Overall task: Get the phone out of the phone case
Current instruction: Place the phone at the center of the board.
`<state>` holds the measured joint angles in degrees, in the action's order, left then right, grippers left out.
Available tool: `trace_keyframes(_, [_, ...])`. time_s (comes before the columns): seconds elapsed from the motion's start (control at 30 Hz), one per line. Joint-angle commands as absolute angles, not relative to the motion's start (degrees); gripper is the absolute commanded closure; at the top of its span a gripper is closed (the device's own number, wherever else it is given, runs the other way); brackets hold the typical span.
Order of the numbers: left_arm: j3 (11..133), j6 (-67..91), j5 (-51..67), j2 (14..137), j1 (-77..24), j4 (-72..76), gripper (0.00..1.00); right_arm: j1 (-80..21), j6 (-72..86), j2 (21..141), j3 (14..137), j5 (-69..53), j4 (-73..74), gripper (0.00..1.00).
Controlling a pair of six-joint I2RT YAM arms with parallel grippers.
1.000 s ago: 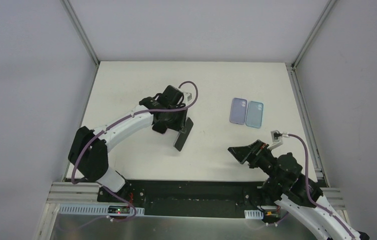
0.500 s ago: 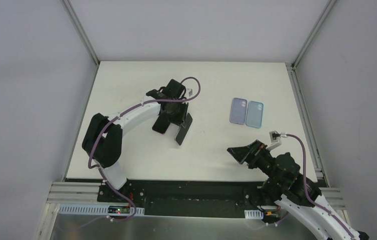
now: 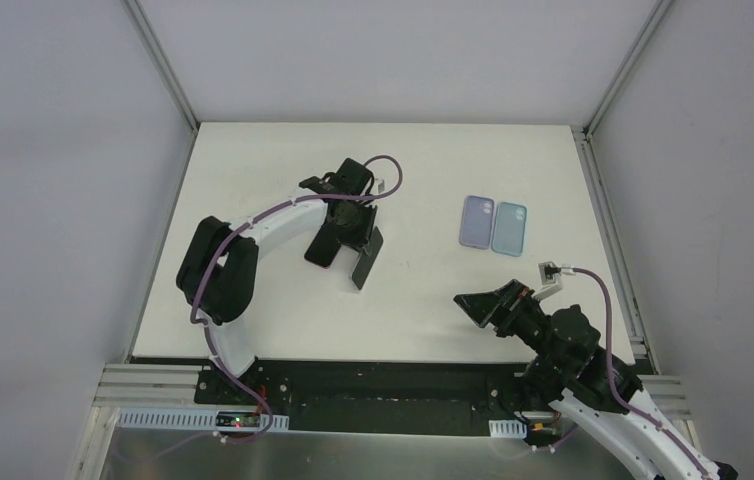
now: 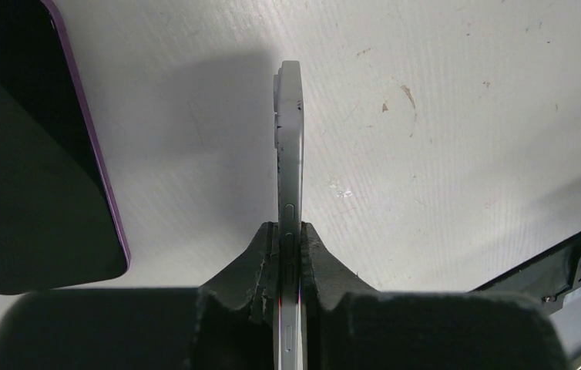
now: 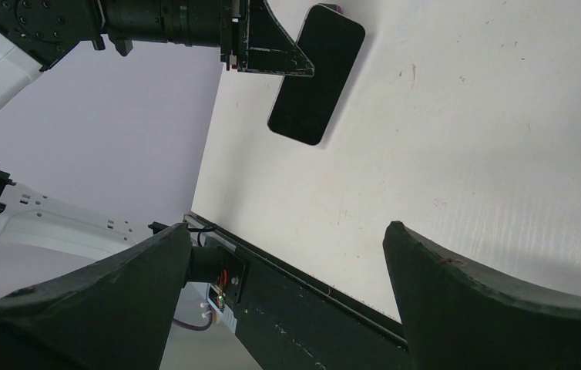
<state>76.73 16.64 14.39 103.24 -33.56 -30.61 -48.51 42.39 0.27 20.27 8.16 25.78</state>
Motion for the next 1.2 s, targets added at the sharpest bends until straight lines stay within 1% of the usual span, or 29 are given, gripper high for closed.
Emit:
trace_keyframes(0.0, [79.2,16.6,14.4,103.7,-32.3,-29.0,1.00,-48.5,41.9,-0.5,20.6,7.9,23.1,0.01])
trace_keyframes(0.67, [75.3,17.5,14.8,105.4,-30.2,-24.8,1.00,-48.4,41.2,1.5,20.2,8.6,23.0,0.01])
trace_keyframes(0.87, [74.8,17.2,15.2,105.5,-30.1,-24.5,0.92,-48.5,41.4,0.9,19.5,9.0,23.4,0.01])
trace_keyframes(1.17, [74.3,17.4,15.3,105.2,-29.8,-24.4,0.85,-48.4,41.6,-1.1,19.3,10.3,24.3,0.01])
